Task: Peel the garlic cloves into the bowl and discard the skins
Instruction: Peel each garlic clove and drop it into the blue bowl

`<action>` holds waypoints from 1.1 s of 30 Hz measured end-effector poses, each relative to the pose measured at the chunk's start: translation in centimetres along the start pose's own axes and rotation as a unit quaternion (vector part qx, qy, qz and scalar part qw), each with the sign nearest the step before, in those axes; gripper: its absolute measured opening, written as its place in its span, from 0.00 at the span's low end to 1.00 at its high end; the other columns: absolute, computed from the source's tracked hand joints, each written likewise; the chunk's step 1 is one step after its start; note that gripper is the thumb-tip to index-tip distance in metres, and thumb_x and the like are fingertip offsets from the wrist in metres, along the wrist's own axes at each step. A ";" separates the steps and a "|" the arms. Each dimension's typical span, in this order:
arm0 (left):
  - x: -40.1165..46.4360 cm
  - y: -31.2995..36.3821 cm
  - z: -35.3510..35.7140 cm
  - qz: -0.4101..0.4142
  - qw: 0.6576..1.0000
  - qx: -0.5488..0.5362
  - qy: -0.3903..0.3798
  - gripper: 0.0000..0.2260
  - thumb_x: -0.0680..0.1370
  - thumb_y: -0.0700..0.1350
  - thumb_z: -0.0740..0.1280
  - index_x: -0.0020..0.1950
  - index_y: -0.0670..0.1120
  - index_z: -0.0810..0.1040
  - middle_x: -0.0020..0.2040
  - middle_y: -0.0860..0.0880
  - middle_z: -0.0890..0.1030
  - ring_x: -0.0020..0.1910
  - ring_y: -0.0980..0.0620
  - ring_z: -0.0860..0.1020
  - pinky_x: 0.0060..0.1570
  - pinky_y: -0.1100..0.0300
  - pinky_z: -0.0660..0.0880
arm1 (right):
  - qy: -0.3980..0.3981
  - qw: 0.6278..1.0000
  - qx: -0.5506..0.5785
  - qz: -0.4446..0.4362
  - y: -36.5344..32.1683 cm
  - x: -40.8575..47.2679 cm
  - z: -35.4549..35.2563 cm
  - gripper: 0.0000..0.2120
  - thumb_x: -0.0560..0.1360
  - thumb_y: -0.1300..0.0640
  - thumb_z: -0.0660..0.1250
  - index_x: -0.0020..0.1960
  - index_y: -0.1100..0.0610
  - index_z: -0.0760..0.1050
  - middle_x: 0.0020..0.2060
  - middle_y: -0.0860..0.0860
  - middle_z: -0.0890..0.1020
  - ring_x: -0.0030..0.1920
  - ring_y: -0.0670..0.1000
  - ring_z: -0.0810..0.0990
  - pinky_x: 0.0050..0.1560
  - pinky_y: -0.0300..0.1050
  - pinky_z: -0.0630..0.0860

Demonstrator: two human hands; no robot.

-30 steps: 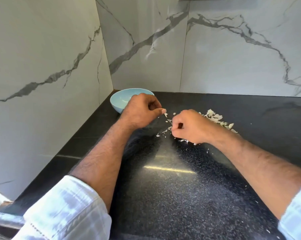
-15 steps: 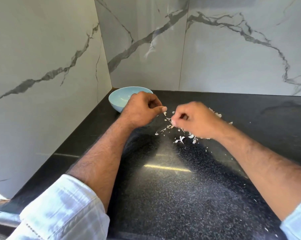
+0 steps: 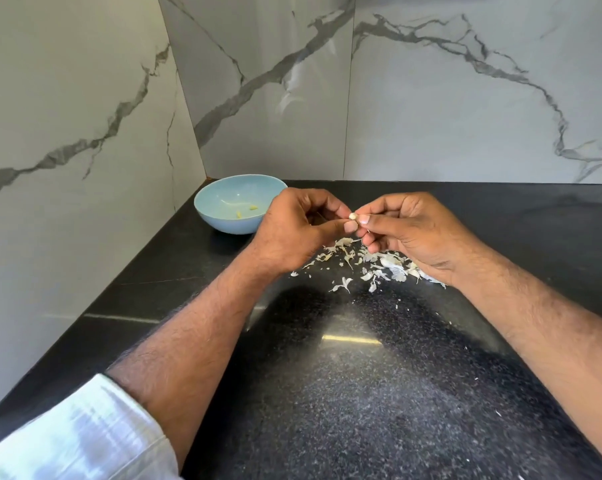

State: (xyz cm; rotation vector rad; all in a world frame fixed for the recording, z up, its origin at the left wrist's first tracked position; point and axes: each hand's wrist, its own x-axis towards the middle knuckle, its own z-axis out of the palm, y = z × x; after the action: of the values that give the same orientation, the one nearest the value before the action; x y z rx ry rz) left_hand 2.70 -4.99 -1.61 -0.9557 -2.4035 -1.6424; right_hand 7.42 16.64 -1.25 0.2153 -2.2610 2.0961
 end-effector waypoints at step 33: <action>-0.1 0.5 -1.4 0.049 0.983 0.164 0.069 0.06 0.82 0.49 0.74 0.47 0.48 0.86 0.37 0.53 0.86 0.34 0.50 0.83 0.39 0.50 0.82 | 0.033 0.999 -0.001 -0.037 -0.3 -0.7 0.8 0.11 0.71 0.67 0.79 0.52 0.64 0.85 0.41 0.61 0.87 0.42 0.57 0.87 0.44 0.46 0.83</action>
State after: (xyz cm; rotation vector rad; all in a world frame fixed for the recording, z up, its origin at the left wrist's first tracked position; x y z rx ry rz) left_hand 2.69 -6.15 -0.67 -0.8564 -2.3880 -1.1857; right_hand 8.15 15.90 -1.13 0.2228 -2.1834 2.0336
